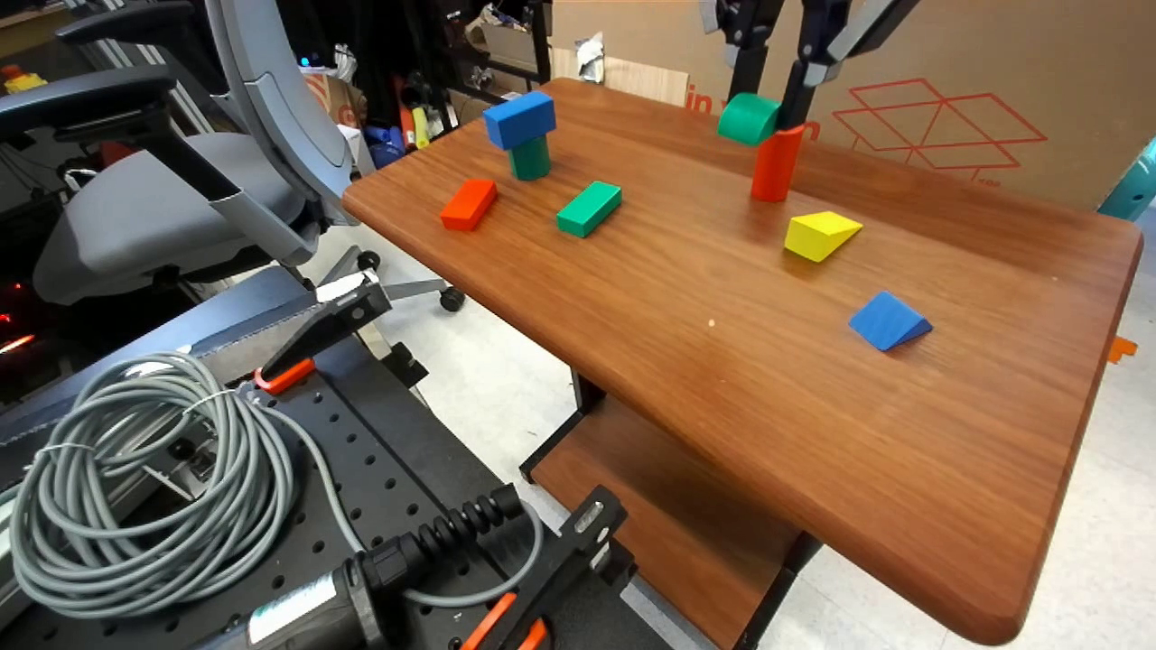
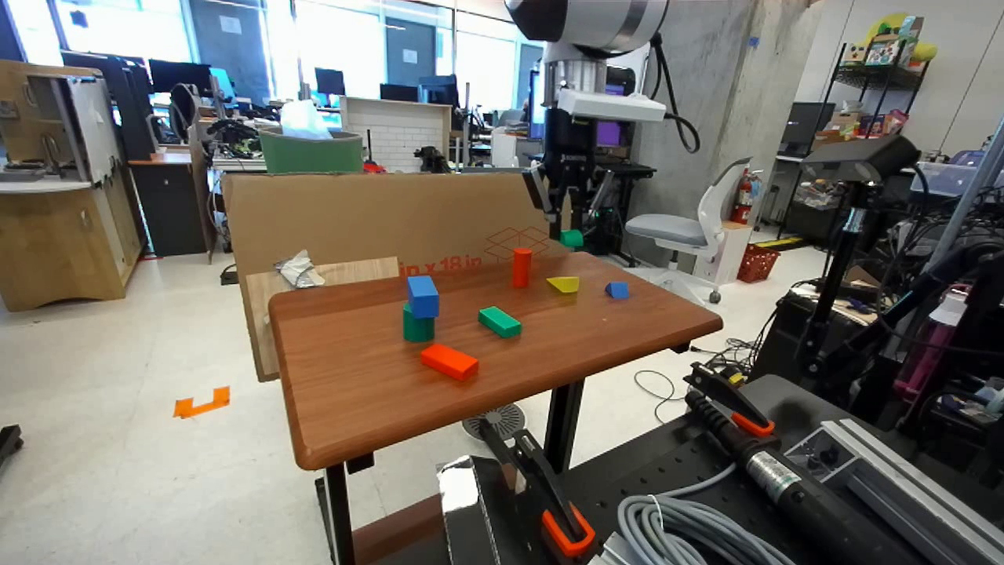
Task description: Put the semi cylinder on top of the orange cylinder
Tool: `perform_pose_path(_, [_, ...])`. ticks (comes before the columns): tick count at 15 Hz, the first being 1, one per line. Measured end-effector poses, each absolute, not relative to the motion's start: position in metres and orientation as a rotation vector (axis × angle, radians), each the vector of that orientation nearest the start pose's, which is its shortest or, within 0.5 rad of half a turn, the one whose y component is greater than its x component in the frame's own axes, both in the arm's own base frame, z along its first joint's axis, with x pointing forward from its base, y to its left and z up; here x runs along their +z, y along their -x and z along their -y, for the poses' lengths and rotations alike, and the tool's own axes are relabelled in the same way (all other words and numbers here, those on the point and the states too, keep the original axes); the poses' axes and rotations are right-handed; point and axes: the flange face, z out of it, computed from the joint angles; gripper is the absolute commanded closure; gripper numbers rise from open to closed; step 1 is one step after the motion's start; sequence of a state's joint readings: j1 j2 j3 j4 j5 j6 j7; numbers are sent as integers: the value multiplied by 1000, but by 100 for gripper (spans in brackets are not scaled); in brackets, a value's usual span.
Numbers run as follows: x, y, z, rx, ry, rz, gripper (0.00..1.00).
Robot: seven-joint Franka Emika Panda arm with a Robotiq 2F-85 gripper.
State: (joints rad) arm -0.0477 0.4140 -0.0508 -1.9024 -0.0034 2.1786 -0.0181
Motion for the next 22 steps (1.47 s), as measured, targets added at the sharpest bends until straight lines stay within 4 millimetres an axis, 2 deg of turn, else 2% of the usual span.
perform_pose_path(3, [286, -625, 55, 196, 3145, -115, 92])
perform_pose_path(7, [291, -645, 53, 150, 3152, -130, 92])
perform_pose_path(13, [276, -675, 50, 135, 3167, -164, 92])
perform_pose_path(18, [257, -689, 35, 209, 3176, -168, 92])
perform_pose_path(22, [249, -696, 34, 260, 3193, -170, 92])
